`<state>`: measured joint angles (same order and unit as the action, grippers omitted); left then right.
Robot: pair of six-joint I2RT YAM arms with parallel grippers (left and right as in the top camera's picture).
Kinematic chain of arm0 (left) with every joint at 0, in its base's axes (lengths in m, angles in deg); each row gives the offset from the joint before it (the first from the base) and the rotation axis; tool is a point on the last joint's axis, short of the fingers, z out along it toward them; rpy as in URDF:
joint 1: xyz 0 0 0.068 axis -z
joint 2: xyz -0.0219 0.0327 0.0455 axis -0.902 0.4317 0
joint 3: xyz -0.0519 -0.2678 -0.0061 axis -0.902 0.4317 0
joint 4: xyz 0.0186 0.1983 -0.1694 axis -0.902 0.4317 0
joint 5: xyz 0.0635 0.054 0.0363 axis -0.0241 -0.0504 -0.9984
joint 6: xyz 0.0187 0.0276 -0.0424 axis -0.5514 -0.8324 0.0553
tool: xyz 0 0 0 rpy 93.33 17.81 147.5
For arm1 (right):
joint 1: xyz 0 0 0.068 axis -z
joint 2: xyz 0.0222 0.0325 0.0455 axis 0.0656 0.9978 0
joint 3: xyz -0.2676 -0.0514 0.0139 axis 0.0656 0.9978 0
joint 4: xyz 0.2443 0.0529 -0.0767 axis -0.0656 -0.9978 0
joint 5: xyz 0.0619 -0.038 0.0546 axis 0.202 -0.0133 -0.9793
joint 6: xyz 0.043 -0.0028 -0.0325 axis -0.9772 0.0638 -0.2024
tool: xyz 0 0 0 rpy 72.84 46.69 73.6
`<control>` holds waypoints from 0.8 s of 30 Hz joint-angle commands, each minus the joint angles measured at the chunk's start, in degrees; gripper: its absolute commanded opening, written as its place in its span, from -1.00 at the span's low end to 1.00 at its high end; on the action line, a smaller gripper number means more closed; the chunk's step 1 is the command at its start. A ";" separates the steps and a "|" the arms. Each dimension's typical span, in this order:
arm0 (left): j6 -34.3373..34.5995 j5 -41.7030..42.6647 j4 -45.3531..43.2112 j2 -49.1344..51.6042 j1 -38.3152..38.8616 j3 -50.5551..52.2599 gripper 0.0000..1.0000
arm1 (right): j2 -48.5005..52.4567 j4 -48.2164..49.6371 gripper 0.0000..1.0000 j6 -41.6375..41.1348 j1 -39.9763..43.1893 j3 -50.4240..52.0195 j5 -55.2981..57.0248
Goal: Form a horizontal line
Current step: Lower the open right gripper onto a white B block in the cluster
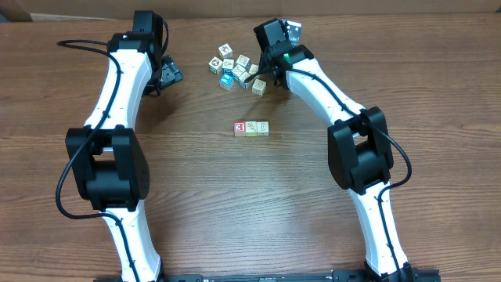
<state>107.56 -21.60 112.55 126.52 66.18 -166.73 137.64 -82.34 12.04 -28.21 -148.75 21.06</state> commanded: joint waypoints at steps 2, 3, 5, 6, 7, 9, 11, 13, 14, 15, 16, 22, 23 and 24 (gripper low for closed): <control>-0.26 0.22 -0.09 1.03 0.15 -1.29 0.99 | 0.33 -0.09 0.21 -0.07 0.74 0.37 0.44; -0.26 0.22 -0.09 1.03 0.15 -1.29 1.00 | 0.33 -0.07 0.22 -0.04 0.74 0.37 -1.03; -0.26 0.22 -0.11 1.03 0.13 -1.29 1.00 | 0.33 0.15 0.22 -0.04 0.74 0.37 -6.21; -0.26 0.22 -0.09 1.03 0.15 -1.29 1.00 | 0.33 0.15 0.22 -0.04 0.74 0.37 -9.03; -0.26 0.22 -0.09 1.03 0.15 -1.29 1.00 | 0.33 0.04 0.22 -0.04 0.74 0.37 -11.10; -0.26 0.22 -0.09 1.03 0.15 -1.29 1.00 | 0.33 -0.96 0.22 -0.04 0.70 0.37 -14.51; -0.26 0.22 -0.09 1.03 0.15 -1.29 0.99 | 0.33 -2.64 0.21 -0.04 0.55 0.37 -16.59; -0.26 0.22 -0.09 1.03 0.13 -1.29 1.00 | 0.33 -4.72 0.21 -0.04 0.50 0.37 -17.81; -0.26 0.22 -0.09 1.03 0.13 -1.29 0.99 | 0.33 -5.64 0.21 -0.04 0.50 0.37 -18.32; -0.26 0.22 -0.09 1.03 0.13 -1.29 1.00 | 0.33 -6.69 0.21 -0.07 0.50 0.37 -19.10; -0.26 0.22 -0.09 1.03 0.13 -1.29 1.00 | 0.33 -7.50 0.21 -0.09 0.50 0.37 -19.98; -0.26 0.22 -0.11 1.03 0.15 -1.29 1.00 | 0.33 -8.74 0.20 -0.31 0.50 0.37 -24.83; -0.26 0.22 -0.11 1.03 0.13 -1.29 1.00 | 0.33 -8.79 0.20 -0.31 0.50 0.37 -24.83; -0.26 0.22 -0.09 1.03 0.13 -1.29 1.00 | 0.33 -8.96 0.19 -0.31 0.50 0.37 -24.83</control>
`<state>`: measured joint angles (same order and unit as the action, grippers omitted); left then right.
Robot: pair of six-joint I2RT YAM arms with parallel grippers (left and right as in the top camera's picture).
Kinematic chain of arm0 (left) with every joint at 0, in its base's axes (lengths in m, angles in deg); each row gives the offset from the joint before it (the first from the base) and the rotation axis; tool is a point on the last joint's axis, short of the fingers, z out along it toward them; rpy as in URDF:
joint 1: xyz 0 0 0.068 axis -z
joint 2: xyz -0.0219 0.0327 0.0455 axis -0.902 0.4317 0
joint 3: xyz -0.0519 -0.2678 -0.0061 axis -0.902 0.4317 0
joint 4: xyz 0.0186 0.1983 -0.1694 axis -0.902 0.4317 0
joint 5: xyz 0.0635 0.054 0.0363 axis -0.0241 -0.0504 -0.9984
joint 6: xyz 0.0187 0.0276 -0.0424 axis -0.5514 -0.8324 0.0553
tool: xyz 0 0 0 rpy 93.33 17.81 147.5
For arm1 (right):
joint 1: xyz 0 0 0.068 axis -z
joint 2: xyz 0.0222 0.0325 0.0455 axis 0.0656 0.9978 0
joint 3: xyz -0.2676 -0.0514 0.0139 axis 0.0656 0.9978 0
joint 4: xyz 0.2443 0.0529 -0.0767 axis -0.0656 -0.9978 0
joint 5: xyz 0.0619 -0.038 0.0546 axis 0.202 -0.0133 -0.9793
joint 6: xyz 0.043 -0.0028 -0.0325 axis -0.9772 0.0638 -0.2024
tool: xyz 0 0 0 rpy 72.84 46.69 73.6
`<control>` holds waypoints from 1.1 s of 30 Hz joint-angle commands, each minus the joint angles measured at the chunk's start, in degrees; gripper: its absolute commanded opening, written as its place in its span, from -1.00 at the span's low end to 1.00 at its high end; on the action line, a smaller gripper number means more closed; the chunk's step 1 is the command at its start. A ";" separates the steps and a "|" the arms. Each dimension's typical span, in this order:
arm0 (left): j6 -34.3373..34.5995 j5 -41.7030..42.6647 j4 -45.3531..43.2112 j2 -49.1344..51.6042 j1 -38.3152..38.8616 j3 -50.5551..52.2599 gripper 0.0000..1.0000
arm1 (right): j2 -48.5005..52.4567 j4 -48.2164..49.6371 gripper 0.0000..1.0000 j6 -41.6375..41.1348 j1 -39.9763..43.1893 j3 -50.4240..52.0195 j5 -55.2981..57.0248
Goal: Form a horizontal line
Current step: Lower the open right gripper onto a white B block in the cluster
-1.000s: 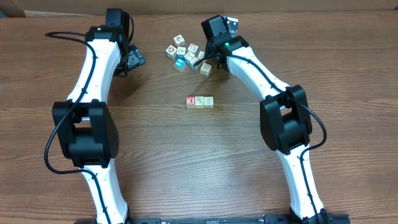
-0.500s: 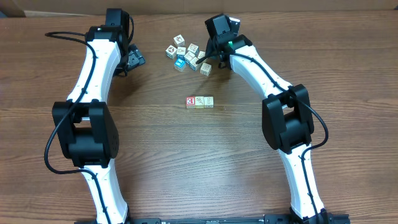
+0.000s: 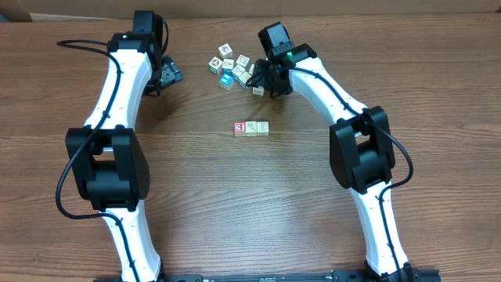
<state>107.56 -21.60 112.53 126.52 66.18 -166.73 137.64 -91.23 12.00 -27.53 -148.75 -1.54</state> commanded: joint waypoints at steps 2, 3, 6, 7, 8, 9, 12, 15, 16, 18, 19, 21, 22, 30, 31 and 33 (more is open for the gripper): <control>-0.26 0.22 -0.07 1.03 0.13 -1.29 1.00 | 0.33 -0.57 0.19 -0.24 -0.26 0.37 -2.19; -0.26 0.22 -0.07 1.03 0.15 -1.29 1.00 | 0.33 -0.81 0.18 -0.24 -0.28 0.37 -2.19; -0.26 0.22 -0.07 1.03 0.13 -1.29 1.00 | 0.33 -1.88 0.18 -0.22 -0.26 0.37 -2.21; -0.26 0.22 -0.09 1.03 0.13 -1.29 1.00 | 0.33 -2.29 0.19 -0.20 -0.28 0.37 -2.21; -0.26 0.22 -0.07 1.03 0.15 -1.29 1.00 | 0.33 -3.02 0.20 -0.20 -0.28 0.37 -2.19; -0.24 0.22 -0.09 1.03 0.13 -1.29 1.00 | 0.33 -3.82 0.21 -0.17 -0.28 0.37 -2.19; -0.26 0.22 -0.07 1.03 0.13 -1.29 0.99 | 0.33 -5.14 0.21 0.02 -0.28 0.37 -1.84; -0.26 0.22 -0.09 1.03 0.13 -1.29 1.00 | 0.33 -4.20 0.21 0.02 -0.26 0.37 -0.66; -0.26 0.22 -0.07 1.03 0.15 -1.29 1.00 | 0.33 -3.80 0.21 0.02 -0.26 0.37 -0.66; -0.26 0.22 -0.07 1.03 0.15 -1.29 0.99 | 0.33 -3.17 0.21 0.02 -0.26 0.37 -0.66; -0.26 0.22 -0.07 1.03 0.13 -1.29 0.99 | 0.33 -2.91 0.21 0.02 -0.26 0.37 -0.50; -0.26 0.22 -0.07 1.03 0.15 -1.29 1.00 | 0.33 -2.34 0.21 0.04 -0.26 0.37 0.24; -0.26 0.22 -0.07 1.03 0.13 -1.29 1.00 | 0.33 -2.21 0.21 0.04 -0.26 0.37 0.44; -0.26 0.22 -0.07 1.03 0.15 -1.29 0.99 | 0.33 -2.10 0.13 0.48 -0.26 0.37 2.12; -0.26 0.22 -0.07 1.03 0.13 -1.29 0.99 | 0.33 -2.08 0.13 0.48 -0.26 0.37 2.12; -0.26 0.22 -0.07 1.03 0.13 -1.29 1.00 | 0.33 -1.90 0.13 1.18 -0.28 0.37 1.95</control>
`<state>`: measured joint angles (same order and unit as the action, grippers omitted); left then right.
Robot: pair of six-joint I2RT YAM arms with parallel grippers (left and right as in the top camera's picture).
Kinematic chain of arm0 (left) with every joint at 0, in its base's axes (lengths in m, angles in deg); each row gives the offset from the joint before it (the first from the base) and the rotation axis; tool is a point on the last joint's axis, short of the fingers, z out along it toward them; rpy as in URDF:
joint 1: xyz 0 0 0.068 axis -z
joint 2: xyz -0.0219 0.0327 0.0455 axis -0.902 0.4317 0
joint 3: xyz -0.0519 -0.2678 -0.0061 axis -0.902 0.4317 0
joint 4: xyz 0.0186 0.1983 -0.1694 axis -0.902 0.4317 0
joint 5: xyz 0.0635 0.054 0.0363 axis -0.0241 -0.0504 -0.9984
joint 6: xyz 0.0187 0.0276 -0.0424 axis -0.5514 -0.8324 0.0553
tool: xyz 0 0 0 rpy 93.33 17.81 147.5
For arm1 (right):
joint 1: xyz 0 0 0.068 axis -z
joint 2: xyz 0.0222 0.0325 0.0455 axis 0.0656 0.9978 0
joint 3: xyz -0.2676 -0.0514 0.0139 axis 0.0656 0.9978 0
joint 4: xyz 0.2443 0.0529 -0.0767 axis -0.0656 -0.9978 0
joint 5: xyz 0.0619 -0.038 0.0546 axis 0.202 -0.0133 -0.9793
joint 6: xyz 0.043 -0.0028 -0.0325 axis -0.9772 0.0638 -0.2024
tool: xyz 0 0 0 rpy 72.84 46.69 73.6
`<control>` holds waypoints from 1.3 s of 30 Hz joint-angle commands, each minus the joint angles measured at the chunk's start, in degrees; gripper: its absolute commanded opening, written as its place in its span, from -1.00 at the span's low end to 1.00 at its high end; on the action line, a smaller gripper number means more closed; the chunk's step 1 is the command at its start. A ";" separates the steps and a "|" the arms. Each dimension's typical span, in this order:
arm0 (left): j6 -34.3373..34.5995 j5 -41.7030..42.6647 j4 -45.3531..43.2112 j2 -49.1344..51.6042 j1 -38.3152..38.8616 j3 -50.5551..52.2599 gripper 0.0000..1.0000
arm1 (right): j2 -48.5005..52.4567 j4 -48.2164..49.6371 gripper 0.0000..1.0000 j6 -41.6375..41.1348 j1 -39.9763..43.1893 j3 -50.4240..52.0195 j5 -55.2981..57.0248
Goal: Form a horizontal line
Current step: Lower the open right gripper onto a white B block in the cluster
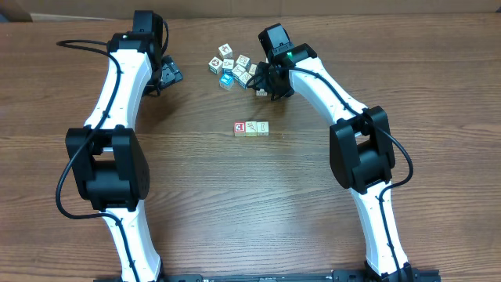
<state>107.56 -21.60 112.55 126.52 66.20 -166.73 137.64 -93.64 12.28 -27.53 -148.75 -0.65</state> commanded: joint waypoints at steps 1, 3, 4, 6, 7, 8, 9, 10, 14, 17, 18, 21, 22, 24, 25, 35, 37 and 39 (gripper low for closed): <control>-0.26 0.22 -0.09 1.03 0.11 -1.29 1.00 | 0.33 0.70 0.13 3.37 -0.37 0.37 0.33; -0.26 0.22 -0.11 1.03 0.13 -1.29 1.00 | 0.33 0.74 0.12 7.28 -0.63 0.37 -0.11; -0.26 0.22 -0.11 1.03 0.11 -1.29 1.00 | 0.33 0.74 0.11 8.66 -0.83 0.37 -0.11; -0.26 0.22 -0.09 1.03 0.13 -1.29 0.99 | 0.33 0.92 0.07 10.99 -1.31 0.37 -0.07; -0.26 0.22 -0.11 1.03 0.13 -1.29 1.00 | 0.33 1.16 0.04 11.87 -1.60 0.37 -0.09; -0.26 0.22 -0.09 1.03 0.11 -1.29 1.00 | 0.33 1.36 0.01 12.13 -1.81 0.37 -0.04; -0.26 0.22 -0.11 1.03 0.11 -1.29 1.00 | 0.33 1.60 -0.01 12.22 -2.05 0.37 -0.07; -0.26 0.22 -0.09 1.03 0.11 -1.29 0.99 | 0.33 1.84 -0.02 12.22 -2.25 0.37 -0.07; -0.26 0.22 -0.09 1.03 0.11 -1.29 1.00 | 0.33 2.45 -0.16 12.17 -2.93 0.37 1.09; -0.26 0.22 -0.11 1.03 0.13 -1.29 1.00 | 0.33 2.45 -0.16 12.17 -3.02 0.37 1.49; -0.26 0.22 -0.09 1.03 0.11 -1.29 1.00 | 0.33 2.43 -0.16 12.17 -3.02 0.37 1.68; -0.26 0.22 -0.09 1.03 0.11 -1.29 1.00 | 0.33 2.40 -0.17 12.15 -3.02 0.37 2.12; -0.26 0.22 -0.09 1.03 0.13 -1.29 0.99 | 0.33 2.40 -0.16 12.13 -3.02 0.37 2.10; -0.26 0.22 -0.11 1.03 0.13 -1.29 1.00 | 0.33 2.38 -0.09 12.15 -3.02 0.37 2.10; -0.26 0.22 -0.09 1.03 0.11 -1.29 0.99 | 0.33 2.38 -0.03 12.15 -3.02 0.37 2.10; -0.26 0.22 -0.11 1.03 0.11 -1.29 0.99 | 0.33 2.38 -0.20 12.20 -3.02 0.37 2.10; -0.26 0.22 -0.09 1.03 0.11 -1.29 1.00 | 0.33 2.38 -0.24 12.20 -3.02 0.37 2.10; -0.26 0.22 -0.11 1.03 0.11 -1.29 1.00 | 0.33 2.38 -0.25 12.22 -3.02 0.37 2.10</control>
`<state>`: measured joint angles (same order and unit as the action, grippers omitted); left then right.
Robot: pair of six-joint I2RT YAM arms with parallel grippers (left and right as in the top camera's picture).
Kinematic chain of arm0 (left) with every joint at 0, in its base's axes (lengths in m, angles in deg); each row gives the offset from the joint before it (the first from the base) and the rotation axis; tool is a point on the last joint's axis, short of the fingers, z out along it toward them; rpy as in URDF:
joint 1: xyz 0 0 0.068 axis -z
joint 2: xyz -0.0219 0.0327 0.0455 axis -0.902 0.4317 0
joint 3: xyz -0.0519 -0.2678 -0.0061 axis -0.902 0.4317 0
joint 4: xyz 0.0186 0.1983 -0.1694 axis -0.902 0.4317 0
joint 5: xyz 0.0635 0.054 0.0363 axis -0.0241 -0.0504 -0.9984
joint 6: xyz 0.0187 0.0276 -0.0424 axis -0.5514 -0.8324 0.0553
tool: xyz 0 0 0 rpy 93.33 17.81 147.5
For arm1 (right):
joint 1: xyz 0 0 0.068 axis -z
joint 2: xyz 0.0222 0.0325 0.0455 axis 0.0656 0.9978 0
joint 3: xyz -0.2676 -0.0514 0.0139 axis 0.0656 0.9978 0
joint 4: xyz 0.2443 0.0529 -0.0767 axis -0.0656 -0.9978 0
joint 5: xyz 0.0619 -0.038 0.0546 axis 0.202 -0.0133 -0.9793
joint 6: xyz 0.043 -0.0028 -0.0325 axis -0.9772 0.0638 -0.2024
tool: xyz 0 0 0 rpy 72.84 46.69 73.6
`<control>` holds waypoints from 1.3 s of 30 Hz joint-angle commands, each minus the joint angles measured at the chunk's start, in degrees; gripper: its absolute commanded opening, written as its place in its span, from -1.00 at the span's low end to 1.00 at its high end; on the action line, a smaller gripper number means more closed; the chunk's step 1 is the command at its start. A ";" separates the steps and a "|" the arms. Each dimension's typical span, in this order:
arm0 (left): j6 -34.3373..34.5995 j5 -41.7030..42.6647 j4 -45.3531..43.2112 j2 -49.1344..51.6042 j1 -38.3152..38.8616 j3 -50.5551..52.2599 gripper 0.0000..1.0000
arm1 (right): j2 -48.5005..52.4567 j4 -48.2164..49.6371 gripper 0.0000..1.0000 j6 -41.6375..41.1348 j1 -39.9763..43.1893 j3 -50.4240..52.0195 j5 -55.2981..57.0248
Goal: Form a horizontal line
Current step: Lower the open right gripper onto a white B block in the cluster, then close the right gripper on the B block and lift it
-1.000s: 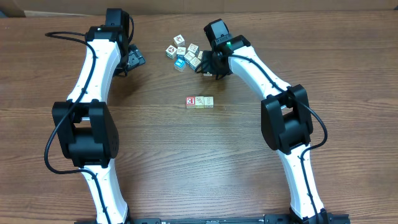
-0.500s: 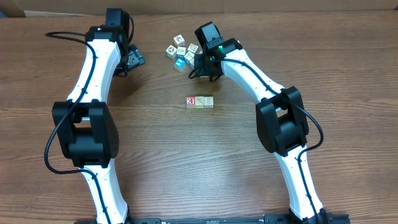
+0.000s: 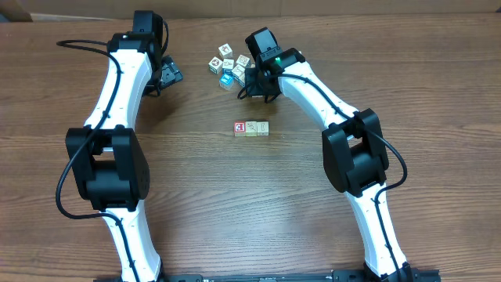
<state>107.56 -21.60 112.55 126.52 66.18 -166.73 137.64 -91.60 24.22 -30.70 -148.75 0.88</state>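
Three blocks [image 3: 251, 128] lie side by side in a short row at mid-table: a red one on the left and two pale ones to its right. A pile of loose blocks [image 3: 228, 66] sits further back. My right gripper [image 3: 252, 88] hangs low at the pile's right front edge, pointing down. Its body hides its fingertips and whatever lies under them. My left gripper [image 3: 170, 74] rests at the back left, away from all the blocks, and its fingers are too dark to read.
Both white arms reach in from the near edge of the wooden table [image 3: 250, 204], one on each side. A black cable [image 3: 78, 45] loops behind the left arm.
My right gripper has shifted a little to the left along the pile's front edge. The left arm and the row of three have not moved.
At first my right gripper was behind the pile's right side, with a pale block lying free at the pile's front right. Then it stood over that block, then lower, hiding it. Now it is slightly further left and the block does not show.
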 commanded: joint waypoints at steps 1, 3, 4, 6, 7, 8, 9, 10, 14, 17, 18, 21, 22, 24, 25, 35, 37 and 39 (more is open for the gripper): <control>-0.26 0.22 -0.09 1.03 0.13 -1.29 1.00 | 0.33 0.33 -0.24 0.28 0.15 0.37 0.57; -0.26 0.22 -0.11 1.03 0.13 -1.29 0.99 | 0.33 0.02 -0.13 0.31 0.15 0.37 0.57; -0.26 0.22 -0.11 1.03 0.13 -1.29 0.99 | 0.35 -0.24 -0.10 0.31 0.15 0.37 0.57; -0.26 0.22 -0.09 1.03 0.15 -1.29 1.00 | 0.39 -0.66 -0.10 0.31 0.15 0.37 0.57; -0.26 0.22 -0.11 1.03 0.15 -1.29 1.00 | 0.44 -0.68 -0.10 0.31 0.15 0.37 0.59; -0.26 0.22 -0.09 1.03 0.15 -1.29 1.00 | 0.44 -0.66 -0.12 0.28 0.15 0.37 0.59; -0.26 0.22 -0.11 1.03 0.13 -1.29 1.00 | 0.44 -0.63 -0.18 0.31 0.15 0.37 0.59; -0.26 0.22 -0.09 1.03 0.13 -1.29 1.00 | 0.46 -0.68 -0.24 0.28 0.15 0.37 0.61; -0.26 0.22 -0.09 1.03 0.13 -1.29 1.00 | 0.48 -0.72 -0.28 0.28 0.15 0.37 0.61; -0.26 0.22 -0.11 1.03 0.15 -1.29 1.00 | 0.48 -0.79 -0.35 0.28 0.15 0.37 0.59; -0.26 0.22 -0.09 1.03 0.15 -1.29 1.00 | 0.48 -0.90 -0.38 0.28 0.15 0.37 0.59; -0.26 0.22 -0.09 1.03 0.13 -1.29 0.99 | 0.46 -0.94 -0.38 0.28 0.17 0.35 0.57; -0.26 0.22 -0.09 1.03 0.13 -1.29 1.00 | 0.46 -0.98 -0.38 0.28 0.28 0.33 0.55; -0.26 0.22 -0.11 1.03 0.13 -1.29 1.00 | 0.35 -1.38 -0.41 0.22 0.44 0.20 0.52; -0.26 0.22 -0.09 1.03 0.13 -1.29 1.00 | 0.11 -1.60 -0.41 0.07 0.57 0.17 0.52; -0.26 0.22 -0.09 1.03 0.13 -1.29 0.99 | -2.67 -6.43 -0.51 0.04 1.25 -0.94 0.55; -0.26 0.22 -0.11 1.03 0.13 -1.29 1.00 | -2.78 -7.43 -0.52 0.07 1.29 -0.94 0.57; -0.26 0.22 -0.11 1.03 0.15 -1.29 1.00 | -2.78 -7.89 -0.51 0.07 1.38 -0.94 0.57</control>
<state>107.56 -21.58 112.55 126.52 66.20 -166.73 136.94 -98.77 24.24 -29.76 -149.03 0.91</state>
